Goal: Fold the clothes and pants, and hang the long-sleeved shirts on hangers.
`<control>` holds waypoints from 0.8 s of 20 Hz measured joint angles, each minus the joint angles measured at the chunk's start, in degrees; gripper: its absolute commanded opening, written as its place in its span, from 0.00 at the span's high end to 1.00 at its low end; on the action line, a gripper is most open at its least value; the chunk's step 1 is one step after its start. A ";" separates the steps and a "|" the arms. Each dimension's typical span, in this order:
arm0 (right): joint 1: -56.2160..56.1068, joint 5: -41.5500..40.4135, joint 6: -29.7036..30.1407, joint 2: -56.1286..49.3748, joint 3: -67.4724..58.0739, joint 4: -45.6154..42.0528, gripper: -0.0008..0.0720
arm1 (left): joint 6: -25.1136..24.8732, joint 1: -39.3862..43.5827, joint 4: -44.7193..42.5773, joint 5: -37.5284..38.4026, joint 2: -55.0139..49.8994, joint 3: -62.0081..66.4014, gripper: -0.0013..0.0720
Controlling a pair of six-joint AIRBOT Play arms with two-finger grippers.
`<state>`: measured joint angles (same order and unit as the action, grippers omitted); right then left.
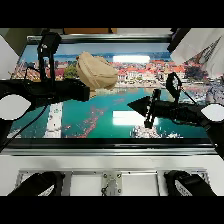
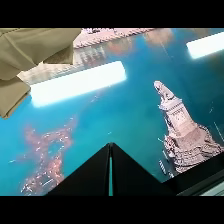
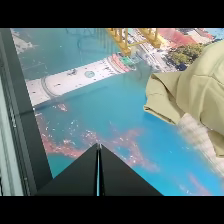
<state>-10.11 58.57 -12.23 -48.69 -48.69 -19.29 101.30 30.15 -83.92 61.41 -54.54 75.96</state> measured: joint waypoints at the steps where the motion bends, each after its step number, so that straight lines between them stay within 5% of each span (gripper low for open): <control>1: 0.00 -0.02 0.00 0.00 0.00 0.00 0.94 | 0.00 0.00 0.00 0.00 0.00 0.00 0.96; 5: 0.00 -0.02 -0.02 0.00 0.00 -0.02 0.94 | 0.02 0.00 0.00 -0.09 0.00 0.00 0.96; 6: 0.00 -0.02 -0.02 0.00 0.00 0.00 0.94 | 0.02 0.00 0.00 -0.37 -0.02 0.00 0.81; 7: 0.00 -0.02 -0.02 0.00 0.00 -0.02 0.94 | 0.02 -0.04 -0.02 -1.31 -0.13 0.00 0.30; 8: 0.00 -0.02 0.00 0.00 0.00 -0.02 0.94 | -0.02 -0.24 -0.02 -2.82 -0.39 0.00 0.01; 16: 0.00 -0.02 0.00 0.00 0.02 -0.02 0.94 | -0.07 -12.87 0.48 -17.16 -15.39 0.00 0.01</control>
<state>-10.11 58.54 -12.23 -48.69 -48.66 -19.31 101.23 17.28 -83.44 44.25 -69.93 75.96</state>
